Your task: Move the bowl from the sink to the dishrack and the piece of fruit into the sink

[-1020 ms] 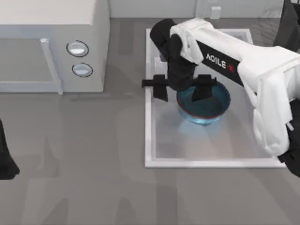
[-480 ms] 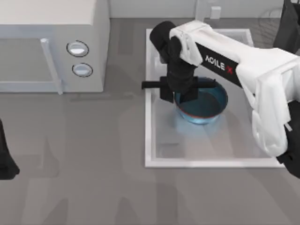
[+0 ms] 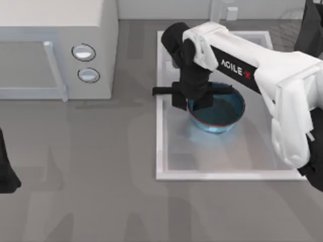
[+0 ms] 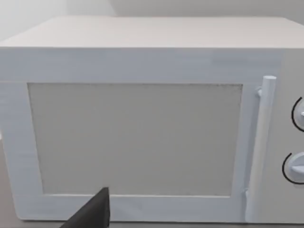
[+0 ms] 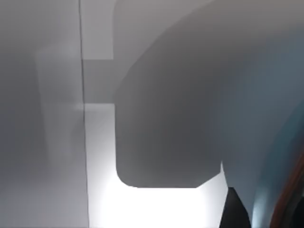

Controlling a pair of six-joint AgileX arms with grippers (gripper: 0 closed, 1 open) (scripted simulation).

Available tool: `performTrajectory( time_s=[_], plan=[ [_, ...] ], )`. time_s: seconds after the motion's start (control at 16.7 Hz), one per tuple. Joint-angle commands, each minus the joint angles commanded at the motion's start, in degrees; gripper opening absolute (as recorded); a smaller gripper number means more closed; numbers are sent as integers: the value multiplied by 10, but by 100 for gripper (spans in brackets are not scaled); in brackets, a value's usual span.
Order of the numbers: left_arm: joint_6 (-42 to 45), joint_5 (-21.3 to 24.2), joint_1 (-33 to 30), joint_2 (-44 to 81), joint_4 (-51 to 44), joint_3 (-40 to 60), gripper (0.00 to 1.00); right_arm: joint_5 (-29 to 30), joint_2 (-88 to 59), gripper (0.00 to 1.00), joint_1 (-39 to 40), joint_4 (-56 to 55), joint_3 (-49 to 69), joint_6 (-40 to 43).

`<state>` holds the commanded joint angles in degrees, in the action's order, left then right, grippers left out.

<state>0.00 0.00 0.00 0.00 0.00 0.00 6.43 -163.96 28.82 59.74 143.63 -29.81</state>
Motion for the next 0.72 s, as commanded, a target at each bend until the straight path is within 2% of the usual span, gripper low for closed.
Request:
performTrajectory(
  time_s=[0.36, 0.72],
  plan=[
    [0, 0, 0, 0, 0, 0, 100, 2, 69, 0, 31, 33, -41, -28],
    [0, 0, 0, 0, 0, 0, 100, 12, 305, 0, 128, 142, -173, -129]
  ],
)
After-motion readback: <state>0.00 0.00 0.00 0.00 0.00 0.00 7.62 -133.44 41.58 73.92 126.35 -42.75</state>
